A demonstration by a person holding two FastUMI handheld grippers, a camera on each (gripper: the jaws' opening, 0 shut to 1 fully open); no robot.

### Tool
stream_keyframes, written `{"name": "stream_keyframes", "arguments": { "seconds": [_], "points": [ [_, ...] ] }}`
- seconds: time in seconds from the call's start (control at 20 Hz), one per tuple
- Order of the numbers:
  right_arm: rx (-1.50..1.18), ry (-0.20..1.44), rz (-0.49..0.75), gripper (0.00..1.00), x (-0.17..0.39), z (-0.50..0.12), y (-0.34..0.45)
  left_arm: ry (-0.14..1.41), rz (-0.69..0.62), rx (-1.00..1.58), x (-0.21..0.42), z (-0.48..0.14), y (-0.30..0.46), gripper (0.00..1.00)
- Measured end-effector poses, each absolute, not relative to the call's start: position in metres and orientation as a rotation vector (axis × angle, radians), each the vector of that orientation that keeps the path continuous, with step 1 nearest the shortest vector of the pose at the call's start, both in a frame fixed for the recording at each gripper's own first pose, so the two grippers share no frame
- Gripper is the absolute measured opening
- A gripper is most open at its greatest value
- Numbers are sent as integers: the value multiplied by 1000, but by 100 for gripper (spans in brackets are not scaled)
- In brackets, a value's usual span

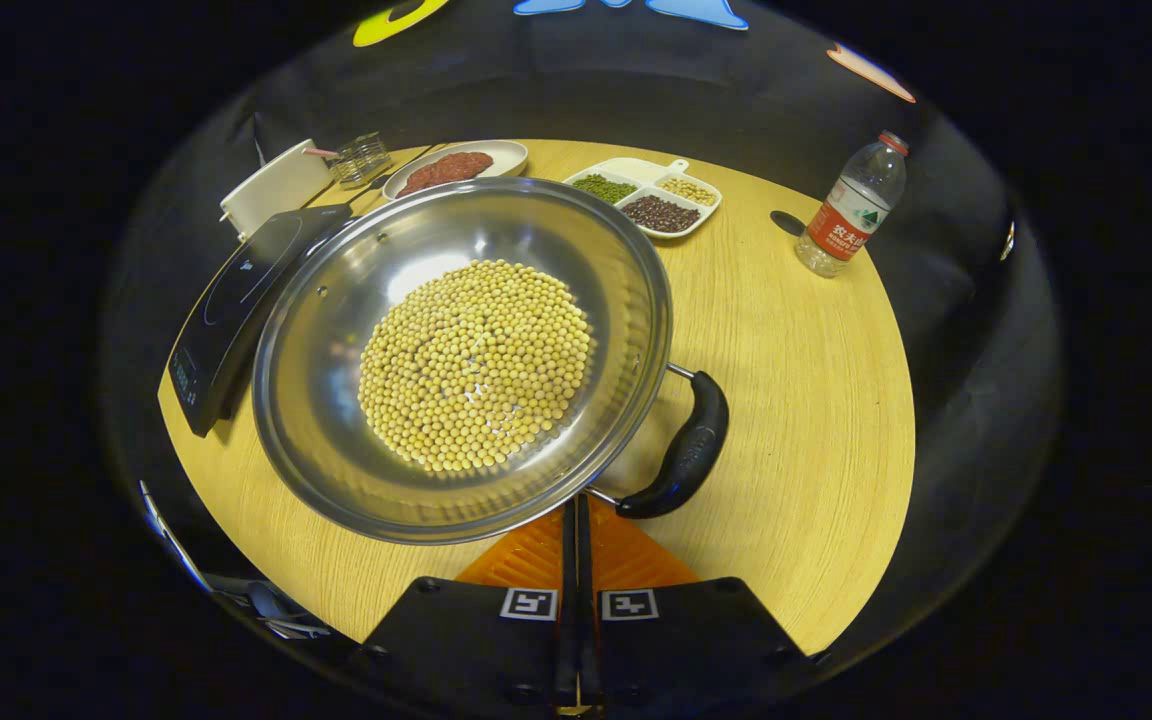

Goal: First push the handle of the pot to place it horizontally, then grasp the pot with both hands and set it on the induction cooktop.

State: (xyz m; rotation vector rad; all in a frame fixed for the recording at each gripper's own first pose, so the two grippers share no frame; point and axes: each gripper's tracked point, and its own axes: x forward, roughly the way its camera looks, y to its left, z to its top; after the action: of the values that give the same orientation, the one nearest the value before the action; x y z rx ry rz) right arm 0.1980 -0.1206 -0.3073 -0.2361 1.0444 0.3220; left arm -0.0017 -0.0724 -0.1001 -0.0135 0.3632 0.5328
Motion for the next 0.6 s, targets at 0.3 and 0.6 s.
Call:
{"name": "stream_keyframes", "arguments": {
  "seconds": [0.3, 0.6],
  "points": [
    [-135, 983, 272, 2, 222, -299, -127, 382, 529, -62, 4, -109, -95, 91],
    [-69, 921, 267, 2, 231, -293, -133, 395, 476, -75, 34, -118, -116, 91]
  ]
}}
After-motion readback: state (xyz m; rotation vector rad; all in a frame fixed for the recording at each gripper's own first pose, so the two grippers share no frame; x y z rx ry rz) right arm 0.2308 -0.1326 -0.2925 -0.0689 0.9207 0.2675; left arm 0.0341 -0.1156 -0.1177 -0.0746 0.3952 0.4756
